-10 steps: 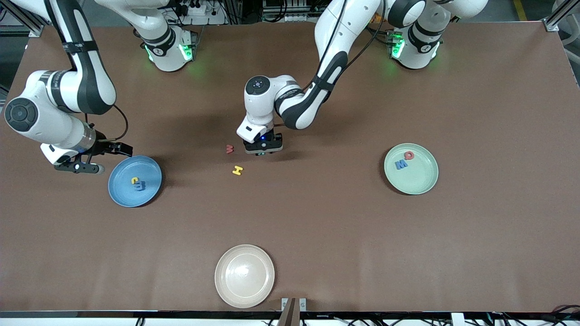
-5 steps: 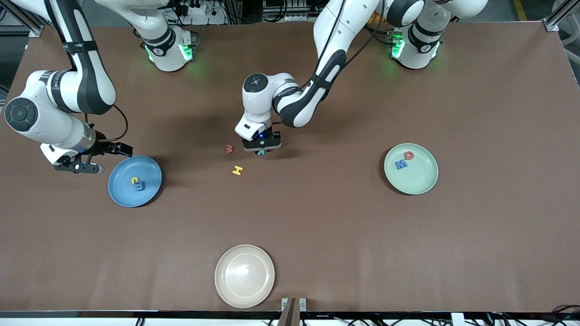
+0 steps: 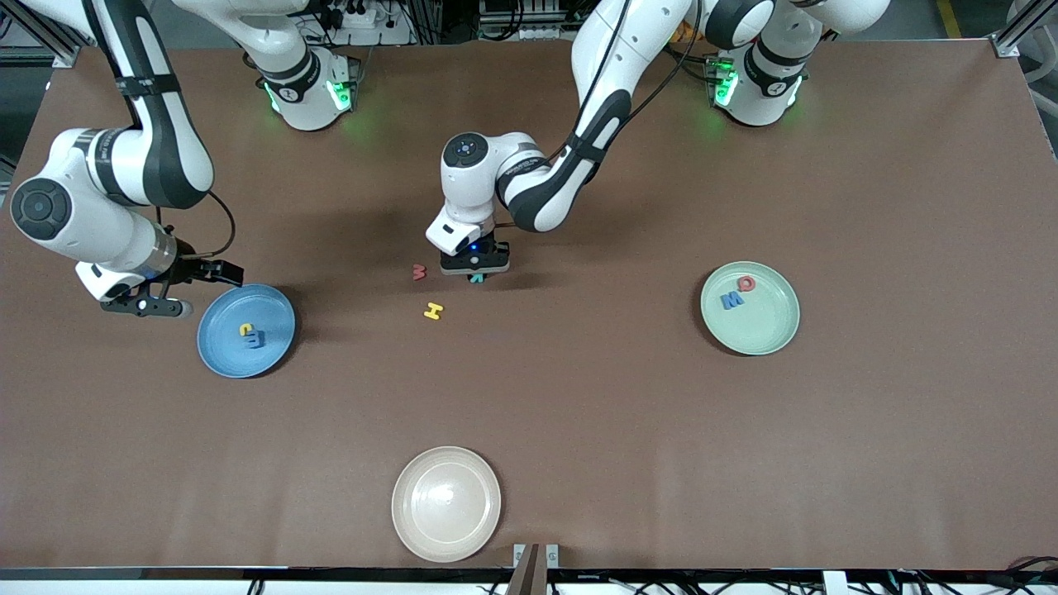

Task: Sort upper and lower case letters into plates

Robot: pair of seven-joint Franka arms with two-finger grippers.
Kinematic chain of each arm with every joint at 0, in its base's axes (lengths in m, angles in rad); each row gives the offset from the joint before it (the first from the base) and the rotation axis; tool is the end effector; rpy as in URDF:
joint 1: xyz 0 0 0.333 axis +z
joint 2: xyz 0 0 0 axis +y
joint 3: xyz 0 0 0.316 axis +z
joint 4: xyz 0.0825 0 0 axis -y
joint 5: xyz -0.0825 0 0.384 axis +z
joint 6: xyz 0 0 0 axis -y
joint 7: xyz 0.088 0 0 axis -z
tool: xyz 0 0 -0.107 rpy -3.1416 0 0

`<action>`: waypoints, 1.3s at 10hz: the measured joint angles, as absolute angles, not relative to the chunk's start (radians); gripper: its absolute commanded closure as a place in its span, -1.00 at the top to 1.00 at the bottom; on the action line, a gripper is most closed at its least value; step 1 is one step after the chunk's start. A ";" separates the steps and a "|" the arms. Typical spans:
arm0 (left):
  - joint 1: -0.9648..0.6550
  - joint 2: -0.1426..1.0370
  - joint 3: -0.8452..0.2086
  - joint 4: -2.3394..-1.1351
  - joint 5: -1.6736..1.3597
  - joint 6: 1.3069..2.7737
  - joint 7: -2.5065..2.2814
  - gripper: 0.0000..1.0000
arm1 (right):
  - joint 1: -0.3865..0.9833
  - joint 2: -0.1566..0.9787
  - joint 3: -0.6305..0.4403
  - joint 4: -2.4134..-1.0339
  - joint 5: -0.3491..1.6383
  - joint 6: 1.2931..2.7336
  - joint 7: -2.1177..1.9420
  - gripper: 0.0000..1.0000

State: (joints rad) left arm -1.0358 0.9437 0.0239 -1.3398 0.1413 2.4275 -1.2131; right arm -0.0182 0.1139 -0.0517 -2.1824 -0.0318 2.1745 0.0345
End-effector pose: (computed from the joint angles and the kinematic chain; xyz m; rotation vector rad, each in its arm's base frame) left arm 0.3952 -0.6389 0.1699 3.0514 0.1369 0.2602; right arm 0.5329 -0.0384 0.3277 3.1042 -0.1317 -0.1901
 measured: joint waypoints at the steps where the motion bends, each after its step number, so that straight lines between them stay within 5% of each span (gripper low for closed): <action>1: -1.033 0.942 0.025 -1.333 0.141 2.394 -1.202 -1.00 | -0.003 0.114 -0.051 -2.183 -0.015 2.174 0.034 1.00; 8: -0.924 0.849 0.024 -1.330 0.117 2.132 -1.004 -1.00 | 0.246 0.139 -0.047 -2.203 0.080 2.207 0.099 1.00; 13: -0.774 0.729 0.026 -1.380 0.069 1.925 -0.767 -1.00 | 0.448 0.326 -0.046 -2.221 0.081 2.425 0.319 1.00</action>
State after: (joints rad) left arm -0.7737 0.7289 0.0258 -1.3796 0.0691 1.9249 -0.7671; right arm 0.4478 0.3260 -0.0457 -2.2211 0.0813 2.4254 0.3195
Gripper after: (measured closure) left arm 0.709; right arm 0.000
